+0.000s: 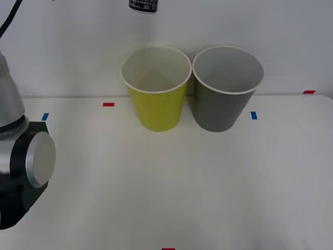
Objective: Put cans in the gray bin and PET bottles in the light green bin.
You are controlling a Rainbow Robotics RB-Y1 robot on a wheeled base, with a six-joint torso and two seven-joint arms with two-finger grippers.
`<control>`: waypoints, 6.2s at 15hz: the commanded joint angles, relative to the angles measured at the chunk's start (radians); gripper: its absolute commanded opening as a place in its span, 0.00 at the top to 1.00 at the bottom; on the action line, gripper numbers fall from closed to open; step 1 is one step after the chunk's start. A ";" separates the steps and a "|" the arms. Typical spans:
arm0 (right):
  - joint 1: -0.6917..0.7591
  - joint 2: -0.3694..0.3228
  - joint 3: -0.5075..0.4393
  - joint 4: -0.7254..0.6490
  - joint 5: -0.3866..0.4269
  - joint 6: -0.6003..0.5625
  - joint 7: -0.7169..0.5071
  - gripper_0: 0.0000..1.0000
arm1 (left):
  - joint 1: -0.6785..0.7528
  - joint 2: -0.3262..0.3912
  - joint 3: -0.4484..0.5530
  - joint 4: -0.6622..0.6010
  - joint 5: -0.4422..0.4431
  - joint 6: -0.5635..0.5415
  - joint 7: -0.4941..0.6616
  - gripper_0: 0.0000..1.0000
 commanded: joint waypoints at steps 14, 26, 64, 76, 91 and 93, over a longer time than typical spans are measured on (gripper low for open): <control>0.000 0.000 0.000 0.000 0.000 0.000 0.000 0.00 | -0.070 -0.108 -0.472 0.456 -0.081 -0.735 -0.058 1.00; 0.000 0.000 0.000 0.000 0.000 0.000 0.000 0.00 | -0.068 -0.164 -0.616 0.687 -0.068 -1.116 -0.095 1.00; 0.000 0.000 0.000 0.000 0.000 0.000 0.000 0.00 | -0.025 -0.083 -0.633 0.559 0.090 -0.965 -0.156 0.00; 0.000 0.000 0.000 0.000 0.000 0.000 0.000 0.00 | 0.308 0.236 -0.518 0.028 0.117 -0.812 -0.121 0.00; 0.000 0.000 0.000 0.000 0.000 0.000 0.000 0.00 | 0.983 0.353 -0.215 -0.455 0.115 -0.812 -0.104 0.00; 0.000 0.000 0.000 0.000 0.000 0.000 0.000 0.00 | 1.055 0.349 -0.171 -0.494 0.147 -0.812 -0.108 0.00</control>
